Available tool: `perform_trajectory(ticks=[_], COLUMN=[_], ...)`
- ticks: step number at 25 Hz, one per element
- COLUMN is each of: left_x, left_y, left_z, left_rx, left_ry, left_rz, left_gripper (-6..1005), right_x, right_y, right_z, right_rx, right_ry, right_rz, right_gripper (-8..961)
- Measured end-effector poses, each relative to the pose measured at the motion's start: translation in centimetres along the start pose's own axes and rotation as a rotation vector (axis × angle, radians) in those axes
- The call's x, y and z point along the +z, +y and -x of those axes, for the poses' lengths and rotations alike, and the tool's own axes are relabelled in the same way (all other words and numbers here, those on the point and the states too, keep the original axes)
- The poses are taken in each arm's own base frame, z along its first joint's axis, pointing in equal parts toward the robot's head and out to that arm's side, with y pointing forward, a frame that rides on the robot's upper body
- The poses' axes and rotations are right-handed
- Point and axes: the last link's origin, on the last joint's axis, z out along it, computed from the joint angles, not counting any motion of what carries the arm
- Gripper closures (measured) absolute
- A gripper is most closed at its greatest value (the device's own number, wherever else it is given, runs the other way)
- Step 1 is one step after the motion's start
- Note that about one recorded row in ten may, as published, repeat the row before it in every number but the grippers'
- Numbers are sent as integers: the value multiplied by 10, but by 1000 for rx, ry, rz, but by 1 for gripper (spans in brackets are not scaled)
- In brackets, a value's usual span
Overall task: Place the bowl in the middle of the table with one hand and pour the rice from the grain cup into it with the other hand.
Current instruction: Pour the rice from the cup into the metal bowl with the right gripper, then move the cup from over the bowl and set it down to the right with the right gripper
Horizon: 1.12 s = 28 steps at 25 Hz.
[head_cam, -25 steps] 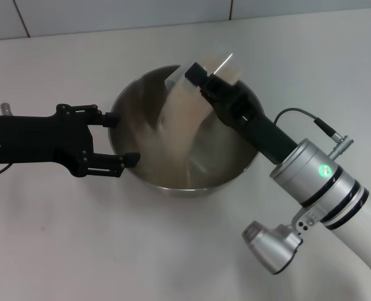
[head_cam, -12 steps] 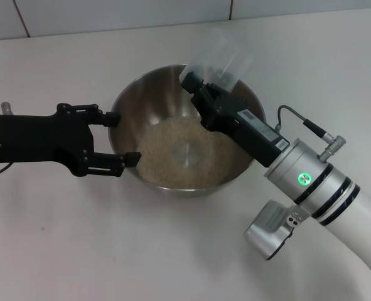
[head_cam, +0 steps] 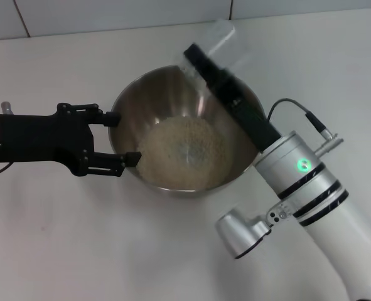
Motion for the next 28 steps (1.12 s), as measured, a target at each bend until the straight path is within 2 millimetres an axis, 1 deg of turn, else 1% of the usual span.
perform_trajectory(ticks=[4,7,8,10,11,13,15,16,17,18,20,21,23,24,28], left_x=[1,1,1,1,1,1,1,2,2,2,2,2,2,2,3], left_y=[0,0,0,0,0,-1,-1,-1,-1,-1,-1,-1,-1,-1,-1], left_z=[1,1,1,0,0,-1,0,0,0,0,0,0,0,0,-1], left_rx=[-4,-3,-2,0,2,4,4,4,4,4,4,3,2,2,6], left_ry=[1,1,1,1,2,2,2,2,2,2,2,2,2,2,3], left_rz=[0,-1,-1,-3,-3,-3,-2,-1,-1,-1,-1,0,0,0,2], left_gripper=[152,152,152,152,152,152,152,152,152,152,152,152,152,152,152], right_x=[-1,-8,-11,-18,-21,-28,-35,-36,-38,-38,-34,-31,-24,-21,-9], right_y=[-19,-22,-20,-15,-11,3,23,29,44,54,74,81,92,95,100], right_z=[-8,-19,-24,-41,-50,-70,-91,-95,-104,-111,-120,-123,-125,-123,-112], right_rx=[586,907,1000,1240,1342,1494,1606,1623,1668,1694,1751,1782,1826,1841,1843], right_ry=[201,317,349,420,452,514,573,586,615,633,650,650,630,615,564], right_rz=[-30,-71,-91,-163,-198,-255,-281,-277,-254,-229,-149,-117,-19,32,169], right_gripper=[936,936,936,936,936,936,936,936,936,936,936,936,936,936,935])
